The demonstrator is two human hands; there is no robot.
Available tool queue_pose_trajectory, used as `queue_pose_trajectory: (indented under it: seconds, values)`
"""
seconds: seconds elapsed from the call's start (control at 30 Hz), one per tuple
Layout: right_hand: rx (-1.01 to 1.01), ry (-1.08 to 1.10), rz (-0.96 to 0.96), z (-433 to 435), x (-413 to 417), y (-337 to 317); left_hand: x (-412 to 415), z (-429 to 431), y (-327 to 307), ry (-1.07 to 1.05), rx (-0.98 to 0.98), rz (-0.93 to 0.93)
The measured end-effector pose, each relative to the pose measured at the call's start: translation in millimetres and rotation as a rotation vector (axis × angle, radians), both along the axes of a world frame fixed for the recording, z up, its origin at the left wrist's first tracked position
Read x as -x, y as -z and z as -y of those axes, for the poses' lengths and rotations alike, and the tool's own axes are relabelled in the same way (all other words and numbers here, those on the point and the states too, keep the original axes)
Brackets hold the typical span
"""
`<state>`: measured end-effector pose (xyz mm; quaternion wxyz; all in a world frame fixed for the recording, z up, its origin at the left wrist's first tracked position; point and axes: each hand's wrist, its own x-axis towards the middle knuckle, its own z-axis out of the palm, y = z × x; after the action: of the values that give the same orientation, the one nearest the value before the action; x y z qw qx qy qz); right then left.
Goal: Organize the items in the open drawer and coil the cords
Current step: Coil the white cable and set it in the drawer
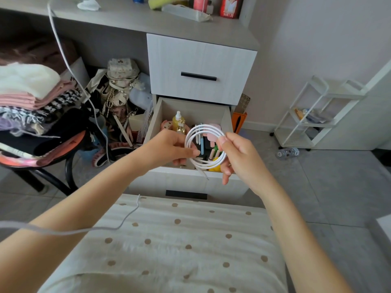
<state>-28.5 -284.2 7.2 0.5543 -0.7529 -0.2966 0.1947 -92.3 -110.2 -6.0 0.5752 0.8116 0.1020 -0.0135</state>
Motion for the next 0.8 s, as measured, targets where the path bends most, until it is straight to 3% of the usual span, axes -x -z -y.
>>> queue_pose_trajectory:
  seconds: [0.07,0.23,0.33,0.4,0.57,0.7,0.73,0.8]
  values:
    - [-0.005,0.015,-0.026,-1,1,2,0,-3,0,-0.057,0.057,0.028]
    - [-0.107,0.147,-0.146,-9,6,13,0,-7,10,-0.151,0.627,0.044]
    - [-0.189,0.216,-0.181,-15,10,21,0,-6,17,-0.133,0.765,0.06]
    - [-0.213,0.234,-0.166,-18,11,25,0,-7,20,-0.118,0.743,0.079]
    - [-0.222,0.177,-0.133,-28,3,29,-9,-13,21,-0.097,0.383,0.169]
    - [-0.072,0.173,-0.037,-39,-19,46,-26,-19,28,-0.159,0.482,0.154]
    - [-0.025,0.15,-0.079,-44,-26,50,-31,-21,31,-0.195,0.468,0.151]
    - [-0.034,0.041,-0.349,-53,-40,56,-44,-26,39,-0.261,0.393,0.177]
